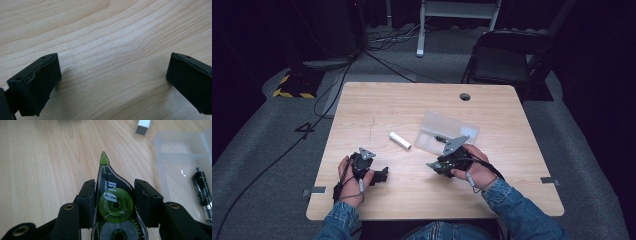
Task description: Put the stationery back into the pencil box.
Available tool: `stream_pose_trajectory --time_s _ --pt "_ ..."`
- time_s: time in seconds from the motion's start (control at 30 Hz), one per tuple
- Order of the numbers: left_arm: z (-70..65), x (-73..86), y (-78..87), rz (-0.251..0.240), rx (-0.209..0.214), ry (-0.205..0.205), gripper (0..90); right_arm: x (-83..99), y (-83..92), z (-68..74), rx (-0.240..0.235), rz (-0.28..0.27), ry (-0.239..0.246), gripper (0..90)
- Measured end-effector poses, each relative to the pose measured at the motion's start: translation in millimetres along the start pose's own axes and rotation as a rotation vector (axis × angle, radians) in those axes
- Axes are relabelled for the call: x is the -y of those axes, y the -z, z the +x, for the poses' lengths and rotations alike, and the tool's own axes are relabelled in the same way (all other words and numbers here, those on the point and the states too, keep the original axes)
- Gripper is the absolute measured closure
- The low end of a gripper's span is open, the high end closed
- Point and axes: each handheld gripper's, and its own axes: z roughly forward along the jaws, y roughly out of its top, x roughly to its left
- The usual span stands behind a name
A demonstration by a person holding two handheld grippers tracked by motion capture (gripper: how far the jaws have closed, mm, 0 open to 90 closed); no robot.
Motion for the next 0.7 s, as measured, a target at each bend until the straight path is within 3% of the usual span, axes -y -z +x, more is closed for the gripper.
stream_pose_trajectory --time_s 0.3,0.7 --pt "-0.6 0.7 1.0 0.005 -0.002 0.007 0.1 0.6 10.4 -13.6 0.03 -0.021 -0.014 53.3" --pt "-0.5 1.0 1.0 0.001 -0.003 0.007 0.1 12.7 22.4 -43.5 0.089 -0.037 -0.084 53.3"
